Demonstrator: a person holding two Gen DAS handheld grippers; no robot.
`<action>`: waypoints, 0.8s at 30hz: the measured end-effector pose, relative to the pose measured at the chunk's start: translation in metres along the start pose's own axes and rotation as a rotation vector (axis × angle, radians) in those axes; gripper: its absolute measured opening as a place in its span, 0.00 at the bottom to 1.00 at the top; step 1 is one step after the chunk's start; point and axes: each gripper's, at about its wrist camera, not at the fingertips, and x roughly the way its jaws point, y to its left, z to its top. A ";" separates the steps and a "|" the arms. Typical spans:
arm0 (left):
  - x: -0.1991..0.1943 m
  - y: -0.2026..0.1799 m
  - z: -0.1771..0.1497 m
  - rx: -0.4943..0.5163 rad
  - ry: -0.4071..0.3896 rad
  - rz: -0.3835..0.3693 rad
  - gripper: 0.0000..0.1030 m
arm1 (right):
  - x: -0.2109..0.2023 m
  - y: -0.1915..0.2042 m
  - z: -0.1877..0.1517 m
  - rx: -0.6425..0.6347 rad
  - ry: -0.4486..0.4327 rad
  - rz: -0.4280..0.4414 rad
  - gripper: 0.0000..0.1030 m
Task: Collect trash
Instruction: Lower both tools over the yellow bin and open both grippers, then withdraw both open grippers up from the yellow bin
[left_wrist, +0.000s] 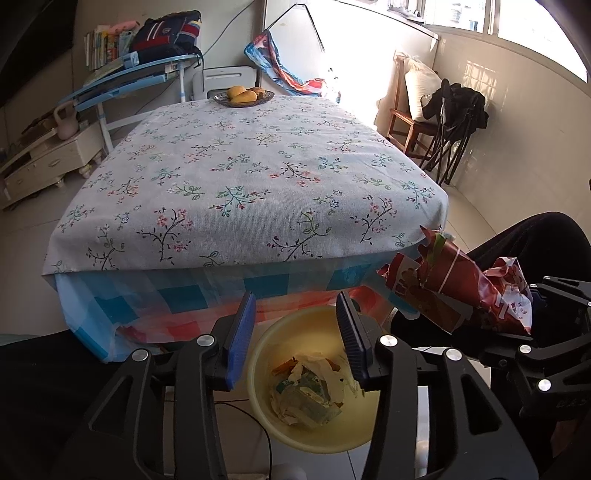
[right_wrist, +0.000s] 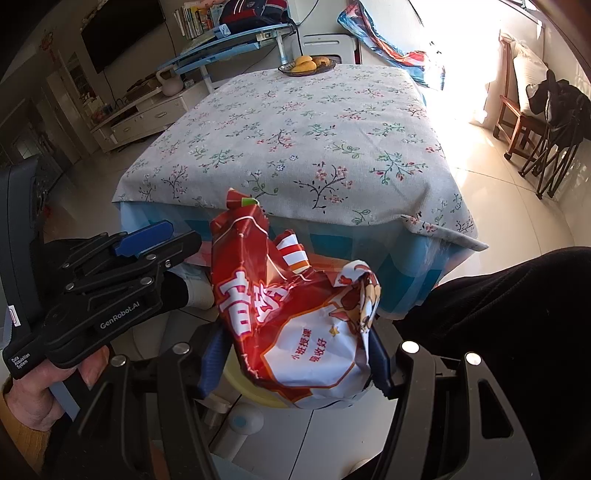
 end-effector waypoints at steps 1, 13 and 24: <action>-0.002 0.001 0.000 -0.004 -0.007 0.003 0.48 | 0.000 0.000 0.000 -0.002 0.000 -0.001 0.60; -0.022 0.013 0.004 -0.067 -0.105 0.058 0.81 | 0.014 0.012 0.000 -0.028 0.028 -0.004 0.61; -0.038 0.016 0.007 -0.077 -0.174 0.102 0.93 | 0.021 0.015 0.000 -0.028 0.031 -0.012 0.71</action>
